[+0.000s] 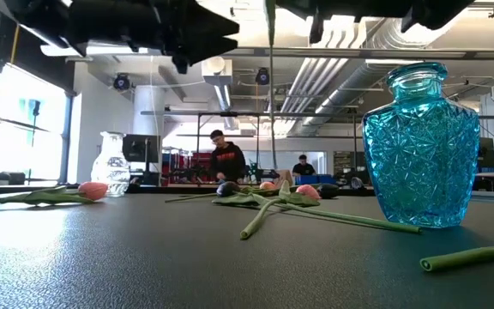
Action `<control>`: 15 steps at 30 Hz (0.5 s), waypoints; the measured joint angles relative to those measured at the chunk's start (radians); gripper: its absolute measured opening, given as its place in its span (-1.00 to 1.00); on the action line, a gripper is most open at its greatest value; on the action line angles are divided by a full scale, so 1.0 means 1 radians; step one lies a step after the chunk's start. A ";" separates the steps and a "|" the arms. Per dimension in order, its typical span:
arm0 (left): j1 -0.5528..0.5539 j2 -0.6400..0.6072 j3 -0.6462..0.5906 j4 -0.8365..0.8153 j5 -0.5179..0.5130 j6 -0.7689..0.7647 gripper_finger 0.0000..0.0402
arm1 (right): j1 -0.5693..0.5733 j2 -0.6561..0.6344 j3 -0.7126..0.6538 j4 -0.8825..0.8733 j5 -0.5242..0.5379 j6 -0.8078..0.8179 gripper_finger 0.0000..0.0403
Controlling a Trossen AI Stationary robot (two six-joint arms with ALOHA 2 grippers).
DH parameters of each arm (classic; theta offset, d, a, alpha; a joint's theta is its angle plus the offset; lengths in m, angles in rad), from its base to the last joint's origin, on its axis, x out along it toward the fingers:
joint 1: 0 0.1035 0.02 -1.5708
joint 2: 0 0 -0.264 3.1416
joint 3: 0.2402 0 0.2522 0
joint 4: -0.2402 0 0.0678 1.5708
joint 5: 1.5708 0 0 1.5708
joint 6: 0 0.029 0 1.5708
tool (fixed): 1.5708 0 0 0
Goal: Sort flowers into vase by color
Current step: Put the top right pink flower into the transparent vase
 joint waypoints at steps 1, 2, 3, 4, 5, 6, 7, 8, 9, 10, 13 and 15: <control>0.000 0.009 0.008 -0.001 0.000 0.003 -0.07 | 0.000 0.010 0.000 0.015 -0.012 0.003 -1.00; 0.000 0.018 0.015 -0.001 0.000 0.006 -0.07 | 0.000 0.015 0.000 0.019 -0.024 0.004 -1.00; 0.002 0.027 0.023 -0.004 0.000 0.011 -0.07 | 0.003 0.022 0.000 0.024 -0.029 0.004 -1.00; 0.005 0.034 0.029 -0.004 0.001 0.013 -0.07 | 0.006 0.029 0.000 0.033 -0.031 0.004 -1.00; 0.007 0.040 0.035 -0.006 0.005 0.013 -0.07 | 0.010 0.035 0.000 0.038 -0.032 0.002 -1.00; 0.011 0.049 0.043 -0.005 0.014 0.013 -0.07 | 0.014 0.039 0.000 0.043 -0.034 0.000 -1.00; 0.015 0.058 0.050 -0.004 0.030 0.013 -0.07 | 0.018 0.040 0.000 0.045 -0.034 0.000 -1.00; 0.019 0.067 0.055 -0.006 0.051 0.013 -0.07 | 0.021 0.040 0.000 0.053 -0.034 -0.003 -1.00; 0.023 0.078 0.061 -0.008 0.075 0.013 -0.07 | 0.024 0.039 0.000 0.058 -0.034 -0.013 -1.00; 0.026 0.090 0.070 -0.007 0.097 0.013 -0.07 | 0.028 0.038 0.000 0.060 -0.034 -0.022 -1.00; 0.030 0.119 0.092 -0.008 0.114 0.013 -0.07 | 0.035 0.038 0.000 0.072 -0.037 -0.026 -1.00; 0.031 0.139 0.110 -0.006 0.114 0.013 -0.07 | 0.037 0.038 0.000 0.075 -0.038 -0.027 -1.00</control>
